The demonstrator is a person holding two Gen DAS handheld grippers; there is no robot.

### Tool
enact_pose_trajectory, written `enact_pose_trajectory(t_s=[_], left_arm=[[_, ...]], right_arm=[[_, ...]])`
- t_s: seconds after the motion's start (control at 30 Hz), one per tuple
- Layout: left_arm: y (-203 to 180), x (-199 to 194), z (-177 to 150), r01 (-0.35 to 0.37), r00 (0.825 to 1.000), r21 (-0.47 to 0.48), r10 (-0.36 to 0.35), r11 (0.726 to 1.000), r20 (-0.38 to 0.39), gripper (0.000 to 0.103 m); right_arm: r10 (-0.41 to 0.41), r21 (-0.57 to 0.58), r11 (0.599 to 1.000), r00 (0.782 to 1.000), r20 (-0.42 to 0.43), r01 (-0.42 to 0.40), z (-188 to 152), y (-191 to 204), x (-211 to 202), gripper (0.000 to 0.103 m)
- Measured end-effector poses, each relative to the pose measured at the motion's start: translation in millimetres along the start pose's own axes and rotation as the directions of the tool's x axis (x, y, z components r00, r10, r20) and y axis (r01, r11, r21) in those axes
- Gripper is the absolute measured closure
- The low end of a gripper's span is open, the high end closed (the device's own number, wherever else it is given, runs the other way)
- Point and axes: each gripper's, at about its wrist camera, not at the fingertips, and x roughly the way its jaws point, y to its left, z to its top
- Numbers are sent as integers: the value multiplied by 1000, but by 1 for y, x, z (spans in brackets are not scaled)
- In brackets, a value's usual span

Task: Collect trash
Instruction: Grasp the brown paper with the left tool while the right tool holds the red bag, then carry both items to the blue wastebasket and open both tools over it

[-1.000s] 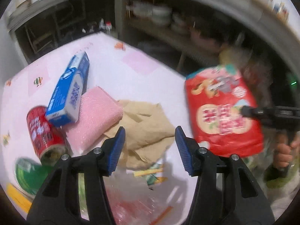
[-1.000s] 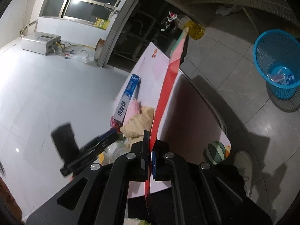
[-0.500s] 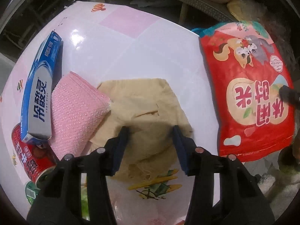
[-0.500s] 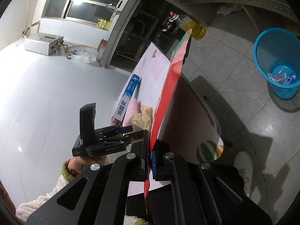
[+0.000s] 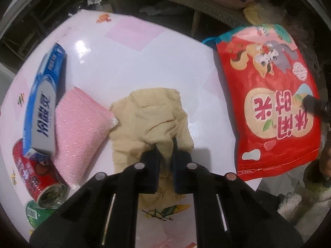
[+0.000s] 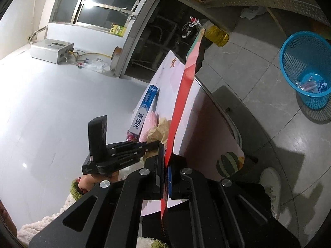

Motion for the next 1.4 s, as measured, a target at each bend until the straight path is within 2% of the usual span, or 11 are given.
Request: enact_pose_trajectory(t_s=[0.13,0.33,0.57,0.73,0.93,1.07,1.23,1.4], left_arm=[[1,-25,3,5,996,-14,-4,1000,90,96],[-6,-71,13,31,973,-26,-24,999,230,96],[-28,-91,19,87,951,11,-86,996,298,96],[-64,-91,41,156,932,50,-163,987,324,96],[-129,-73,87,271,909,128,-297,954,291,96],[-168,-46,122,343,900,138,-367,929,234,96],[-206,9,157,353,919,127,-369,927,135,95],[-228,80,188,344,938,71,-346,936,3,95]], right_arm=[[-1,-12,1000,1000,13,1,0,3,-4,100],[10,-21,1000,999,41,-9,0,4,-14,100],[5,-22,1000,995,104,-3,-1,3,-41,100],[-7,-4,1000,982,190,8,-2,-6,-75,100],[-58,70,997,952,302,39,-4,-37,-123,100],[-202,121,978,913,356,169,-6,-60,-147,100],[-307,175,950,880,362,259,-4,-90,-155,100],[-374,247,920,873,313,305,-3,-134,-142,100]])
